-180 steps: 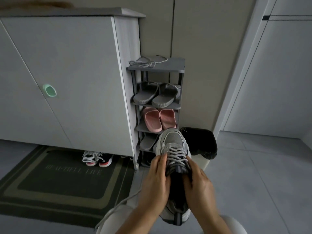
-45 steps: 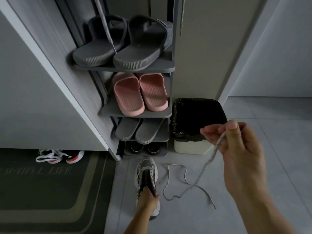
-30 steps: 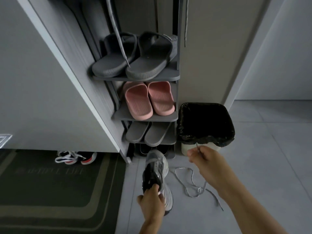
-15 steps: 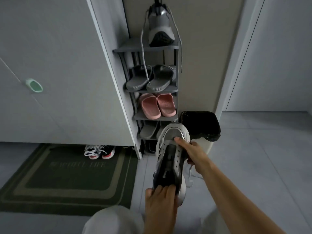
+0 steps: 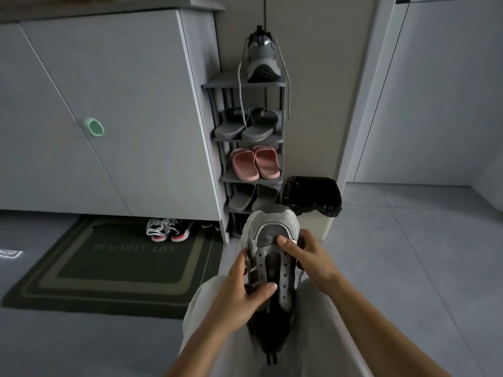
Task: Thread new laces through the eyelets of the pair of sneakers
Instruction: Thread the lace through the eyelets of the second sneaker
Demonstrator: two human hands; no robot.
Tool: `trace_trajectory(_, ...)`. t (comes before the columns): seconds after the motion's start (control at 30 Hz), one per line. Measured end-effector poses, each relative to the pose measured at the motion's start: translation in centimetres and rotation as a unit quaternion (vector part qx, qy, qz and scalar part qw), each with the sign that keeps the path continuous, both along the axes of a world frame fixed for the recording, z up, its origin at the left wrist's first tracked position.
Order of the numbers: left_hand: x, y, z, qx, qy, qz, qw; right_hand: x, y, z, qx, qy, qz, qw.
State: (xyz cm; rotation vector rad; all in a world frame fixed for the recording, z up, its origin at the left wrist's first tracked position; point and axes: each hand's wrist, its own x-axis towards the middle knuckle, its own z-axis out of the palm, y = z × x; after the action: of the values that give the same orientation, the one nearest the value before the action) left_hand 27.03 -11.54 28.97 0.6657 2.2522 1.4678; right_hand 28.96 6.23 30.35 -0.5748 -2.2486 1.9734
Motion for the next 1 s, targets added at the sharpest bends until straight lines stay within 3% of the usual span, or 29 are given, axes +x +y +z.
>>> trace_trajectory(0.17,1.5,-0.4,1.0,0.066,-0.013,0.019,0.998,0.6,0.3,0.8,0.024,-0.021,0.047,0.998)
trace_trajectory(0.4,1.8,0.1,0.1,0.038,-0.048,0.024,0.998,1.9,1.2,0.1,-0.058,-0.018,0.067,0.996)
trace_trajectory(0.47,1.6,0.0,-0.3,0.006,0.017,0.063,0.998,2.2,1.8,0.0,-0.064,0.006,0.030,0.997)
trace_trajectory(0.5,1.6,0.1,-0.3,-0.003,0.092,0.089,0.992,2.3,2.1,-0.1,-0.055,0.028,-0.008,0.998)
trace_trajectory(0.57,1.6,0.8,0.1,-0.027,0.243,0.108,0.964,2.8,2.5,-0.1,0.019,0.080,-0.057,0.995)
trace_trajectory(0.67,1.2,2.5,0.2,-0.063,0.318,0.111,0.939,3.5,1.9,0.7,0.212,0.122,-0.014,0.970)
trace_trajectory(0.77,0.7,3.7,0.4,-0.047,0.287,0.137,0.947,3.7,1.7,0.5,0.317,0.109,0.045,0.941)
trace_trajectory(1.0,-0.1,4.3,1.0,-0.011,0.220,0.173,0.960,3.6,1.7,0.9,0.295,0.096,0.081,0.947)
